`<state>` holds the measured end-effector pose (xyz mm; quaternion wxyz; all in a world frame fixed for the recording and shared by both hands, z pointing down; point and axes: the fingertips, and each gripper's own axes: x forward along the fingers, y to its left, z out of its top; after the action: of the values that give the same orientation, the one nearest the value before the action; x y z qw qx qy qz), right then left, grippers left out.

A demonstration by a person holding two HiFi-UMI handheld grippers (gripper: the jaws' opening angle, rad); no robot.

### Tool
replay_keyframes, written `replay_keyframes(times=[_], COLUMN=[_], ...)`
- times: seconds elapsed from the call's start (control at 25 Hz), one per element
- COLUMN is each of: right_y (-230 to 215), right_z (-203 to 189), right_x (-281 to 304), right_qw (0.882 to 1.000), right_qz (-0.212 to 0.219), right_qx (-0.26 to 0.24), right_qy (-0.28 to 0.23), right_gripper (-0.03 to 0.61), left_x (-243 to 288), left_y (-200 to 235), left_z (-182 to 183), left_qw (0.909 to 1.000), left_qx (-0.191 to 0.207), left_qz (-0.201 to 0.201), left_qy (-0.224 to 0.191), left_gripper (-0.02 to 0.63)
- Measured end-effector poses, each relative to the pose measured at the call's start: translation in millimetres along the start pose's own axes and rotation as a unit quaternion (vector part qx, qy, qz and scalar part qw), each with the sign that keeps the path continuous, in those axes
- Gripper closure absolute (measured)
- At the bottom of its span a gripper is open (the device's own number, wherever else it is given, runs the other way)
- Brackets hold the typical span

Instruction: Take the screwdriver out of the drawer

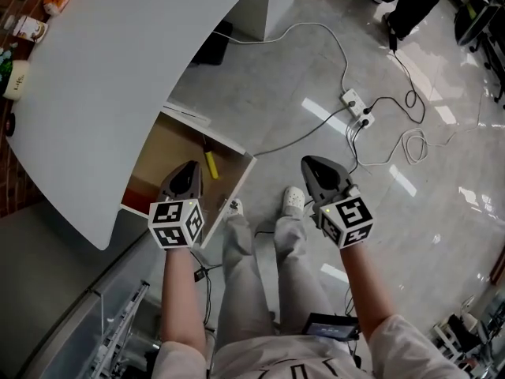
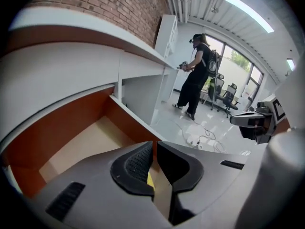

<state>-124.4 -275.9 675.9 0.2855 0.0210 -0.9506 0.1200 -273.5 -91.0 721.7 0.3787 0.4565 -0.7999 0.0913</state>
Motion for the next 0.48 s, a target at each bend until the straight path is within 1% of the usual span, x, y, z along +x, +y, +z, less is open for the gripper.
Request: replay_keyframes(times=[0.04,0.08,0.12,0.24,0.48], right_y=[-0.9,-1.9,-2.8,-7.4,-26.6], right_z=[-3.9,-7.2,-10.0,-18.3,-37.7], right_x=[4.5,8.6,12.2,21.2,41.3], right_qw=[1.0,1.0,1.0,1.0,1.0], right_qz=[0.0,0.0,0.0,-0.004,-0.017], right_qx=[0.004,0.007,0.01,0.014,0.014], right_qy=[0.001,0.001,0.001,0.001,0.004], right_gripper=[0.554,0.554,0.554,0.555,0.555], left_x=[5.4,10.0,14.2,26.1,60.3], left_y=[2.2,3.7,4.6,7.8,16.7], left_z=[-4.6,-9.1,-13.7,-28.5,-52.8], left_qw=[1.0,0.9998,0.9996,0.9986,0.9951], left_qx=[-0.003,-0.006,-0.008,-0.009,-0.015], left_qz=[-0.002,-0.005,-0.007,-0.003,0.029], left_qy=[0.008,0.016,0.025,0.052,0.093], left_gripper=[0.576,0.524,0.498,0.458,0.449])
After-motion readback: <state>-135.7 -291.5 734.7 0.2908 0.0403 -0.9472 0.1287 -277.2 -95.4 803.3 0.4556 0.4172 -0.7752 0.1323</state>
